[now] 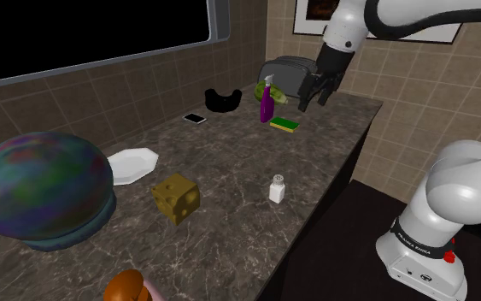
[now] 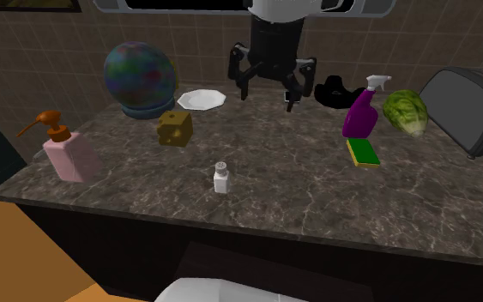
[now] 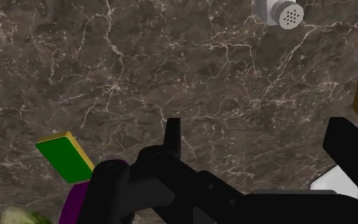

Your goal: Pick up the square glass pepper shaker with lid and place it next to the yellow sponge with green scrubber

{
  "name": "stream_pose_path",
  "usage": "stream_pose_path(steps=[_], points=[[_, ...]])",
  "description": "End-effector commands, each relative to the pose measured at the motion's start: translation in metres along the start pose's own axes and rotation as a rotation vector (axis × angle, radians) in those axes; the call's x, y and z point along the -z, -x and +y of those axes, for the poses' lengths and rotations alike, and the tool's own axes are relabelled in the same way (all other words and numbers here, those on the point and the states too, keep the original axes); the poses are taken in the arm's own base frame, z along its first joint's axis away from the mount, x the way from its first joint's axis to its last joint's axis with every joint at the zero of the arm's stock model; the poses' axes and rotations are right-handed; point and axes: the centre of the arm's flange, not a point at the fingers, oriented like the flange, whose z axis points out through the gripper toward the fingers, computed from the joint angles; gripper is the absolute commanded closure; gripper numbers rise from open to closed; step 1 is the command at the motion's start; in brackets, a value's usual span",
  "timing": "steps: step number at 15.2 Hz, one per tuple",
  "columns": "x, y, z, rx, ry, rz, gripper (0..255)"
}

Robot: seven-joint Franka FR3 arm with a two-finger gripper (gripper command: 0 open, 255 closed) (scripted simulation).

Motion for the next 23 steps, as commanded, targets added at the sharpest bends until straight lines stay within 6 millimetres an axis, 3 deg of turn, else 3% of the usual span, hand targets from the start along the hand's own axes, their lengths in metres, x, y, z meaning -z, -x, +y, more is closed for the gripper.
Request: stream_pose_path(steps=[1, 15, 23], points=[[-0.025, 0.006, -0.009, -0.003, -0.004, 0.003, 0], [-0.189, 0.043, -0.082, -0.015, -0.034, 0.012, 0], [-0.231, 0.043, -0.084, -0.015, -0.034, 0.012, 0]])
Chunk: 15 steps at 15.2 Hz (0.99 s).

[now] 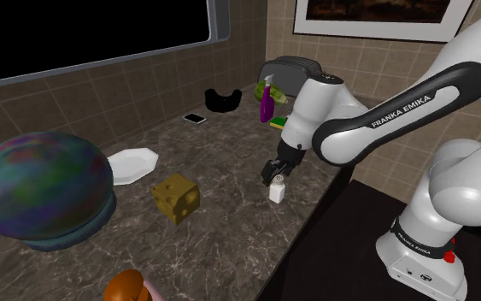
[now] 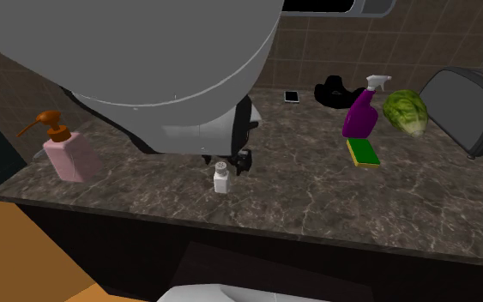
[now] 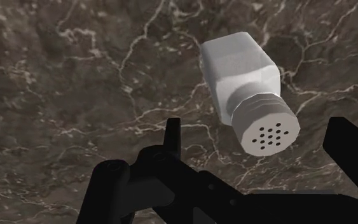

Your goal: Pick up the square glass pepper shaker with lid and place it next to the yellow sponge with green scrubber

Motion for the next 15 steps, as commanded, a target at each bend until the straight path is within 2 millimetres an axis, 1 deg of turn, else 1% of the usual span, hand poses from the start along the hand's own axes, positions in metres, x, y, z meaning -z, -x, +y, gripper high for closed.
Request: stream_pose_path(steps=[1, 8, 9, 15], points=[[-0.0063, 0.0001, -0.0004, 0.0, 0.0, 0.001, 0], [-0.0063, 0.0001, -0.0004, 0.0, 0.0, 0.001, 0], [-0.0063, 0.0001, -0.0004, 0.0, 0.0, 0.001, 255], [-0.0062, 0.0002, -0.0002, 0.0, 0.0, 0.001, 255]])
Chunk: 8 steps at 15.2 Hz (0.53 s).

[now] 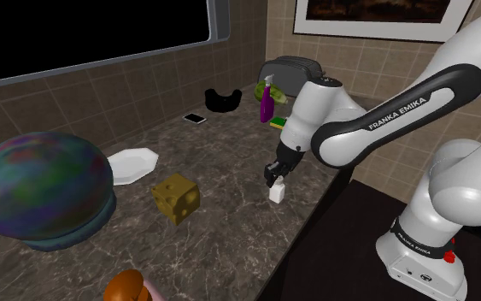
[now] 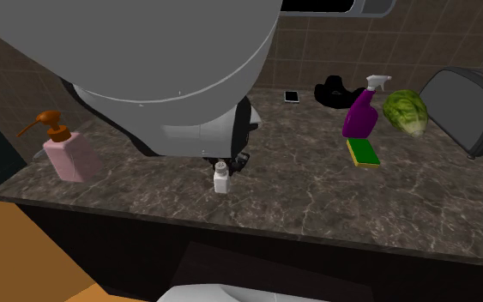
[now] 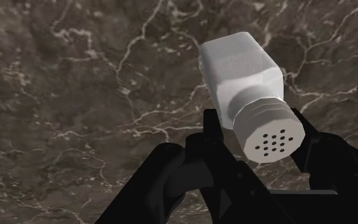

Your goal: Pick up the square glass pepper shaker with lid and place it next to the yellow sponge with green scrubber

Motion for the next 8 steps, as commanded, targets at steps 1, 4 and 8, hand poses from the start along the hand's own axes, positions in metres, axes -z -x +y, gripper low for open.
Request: stream_pose_path(steps=[1, 4, 8], points=[[0.0, 0.0, 0.0, 0.0, 0.001, -0.001, 255], [0.005, -0.001, -0.001, 0.0, 0.001, -0.001, 255], [0.025, -0.006, -0.004, 0.0, 0.001, -0.001, 255]])
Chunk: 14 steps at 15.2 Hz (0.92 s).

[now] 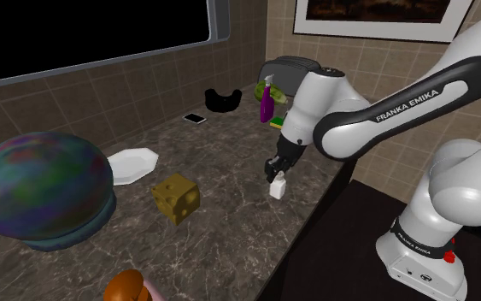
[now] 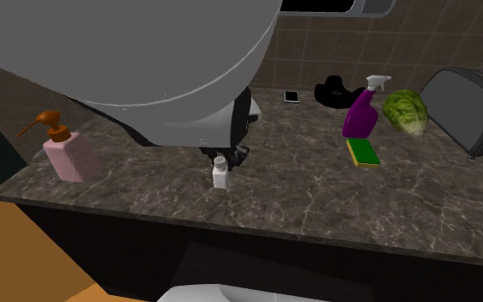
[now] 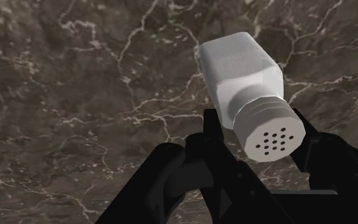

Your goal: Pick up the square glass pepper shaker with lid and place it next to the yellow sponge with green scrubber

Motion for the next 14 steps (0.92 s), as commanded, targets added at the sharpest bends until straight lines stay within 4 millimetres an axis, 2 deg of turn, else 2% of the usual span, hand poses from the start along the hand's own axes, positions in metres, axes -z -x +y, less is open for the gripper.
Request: stream_pose_path(steps=[1, 14], points=[[0.01, -0.003, -0.001, 0.0, 0.0, -0.001, 255], [0.076, -0.019, -0.01, 0.0, 0.0, -0.001, 255]])
